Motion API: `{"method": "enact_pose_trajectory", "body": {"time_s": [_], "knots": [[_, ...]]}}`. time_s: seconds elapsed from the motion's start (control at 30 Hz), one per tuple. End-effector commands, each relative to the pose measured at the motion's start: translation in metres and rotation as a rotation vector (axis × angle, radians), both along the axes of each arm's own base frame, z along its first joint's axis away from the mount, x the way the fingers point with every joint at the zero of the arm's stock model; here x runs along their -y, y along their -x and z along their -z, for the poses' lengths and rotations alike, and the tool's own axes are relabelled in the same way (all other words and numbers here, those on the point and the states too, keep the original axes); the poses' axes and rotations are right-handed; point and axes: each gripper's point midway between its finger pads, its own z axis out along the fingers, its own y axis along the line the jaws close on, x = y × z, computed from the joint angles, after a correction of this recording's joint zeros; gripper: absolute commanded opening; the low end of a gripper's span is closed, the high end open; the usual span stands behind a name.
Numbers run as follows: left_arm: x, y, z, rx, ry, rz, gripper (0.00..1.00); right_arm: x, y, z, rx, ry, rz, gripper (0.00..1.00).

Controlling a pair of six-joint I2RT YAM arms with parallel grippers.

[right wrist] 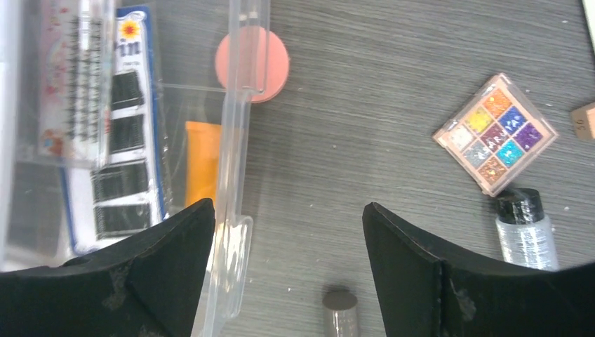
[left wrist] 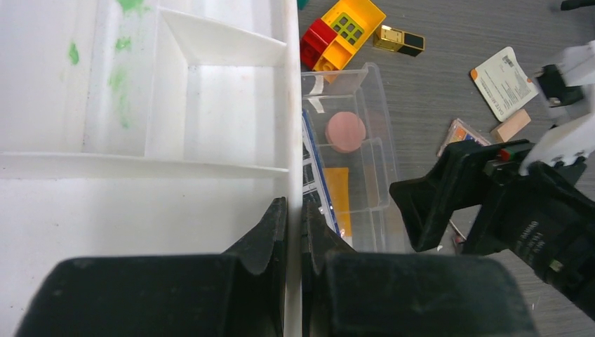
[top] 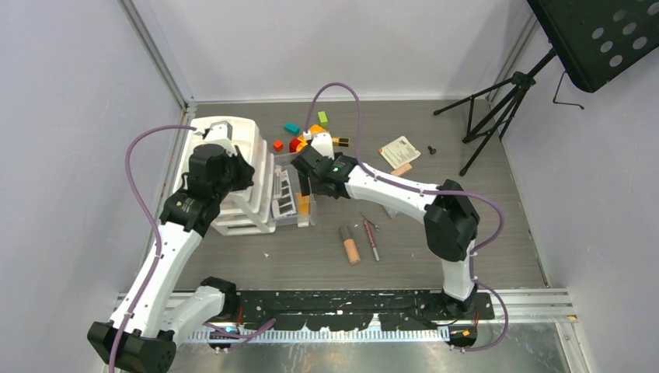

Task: Organize the makeup
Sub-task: Open the drawer in the storage box.

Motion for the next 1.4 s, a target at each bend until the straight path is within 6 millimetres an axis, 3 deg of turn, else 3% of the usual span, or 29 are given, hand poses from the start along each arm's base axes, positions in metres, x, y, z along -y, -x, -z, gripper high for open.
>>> {"method": "enact_pose_trajectory", "body": {"time_s": [0.0, 0.07, 0.13, 0.23, 0.37, 0.5, 0.63, 0.8, 1.13, 1.37], "knots": [[-0.008, -0.002, 0.0, 0.001, -0.021, -0.032, 0.0, -0.02, 0.005, -0.068, 0.089, -0.248, -0.094, 0.83], [-0.009, -0.002, 0.0, 0.002, -0.022, -0.035, 0.0, -0.013, 0.01, -0.081, 0.111, -0.277, -0.099, 0.84], [-0.01, -0.002, -0.003, 0.009, -0.024, -0.042, 0.0, 0.01, 0.014, -0.078, 0.095, -0.241, -0.07, 0.84], [-0.01, -0.001, -0.004, 0.019, -0.021, -0.043, 0.0, 0.063, 0.026, -0.055, 0.02, -0.14, 0.024, 0.84], [-0.01, -0.001, -0.005, 0.022, -0.018, -0.042, 0.0, 0.13, 0.052, -0.01, -0.091, -0.044, 0.127, 0.8], [-0.009, -0.001, -0.006, 0.025, -0.015, -0.038, 0.0, 0.162, 0.078, 0.016, -0.178, -0.016, 0.138, 0.73], [-0.007, -0.002, -0.005, 0.025, -0.011, -0.029, 0.0, 0.16, 0.094, 0.03, -0.229, -0.041, 0.07, 0.66], [-0.008, -0.001, -0.006, 0.027, -0.011, -0.03, 0.0, 0.162, 0.094, 0.042, -0.241, -0.003, 0.055, 0.56], [-0.006, -0.001, -0.005, 0.024, -0.008, -0.023, 0.0, 0.16, 0.077, 0.078, -0.26, 0.093, 0.03, 0.57], [-0.004, -0.002, -0.003, 0.017, -0.007, -0.014, 0.0, 0.15, 0.066, 0.087, -0.275, 0.112, 0.008, 0.56]]}}
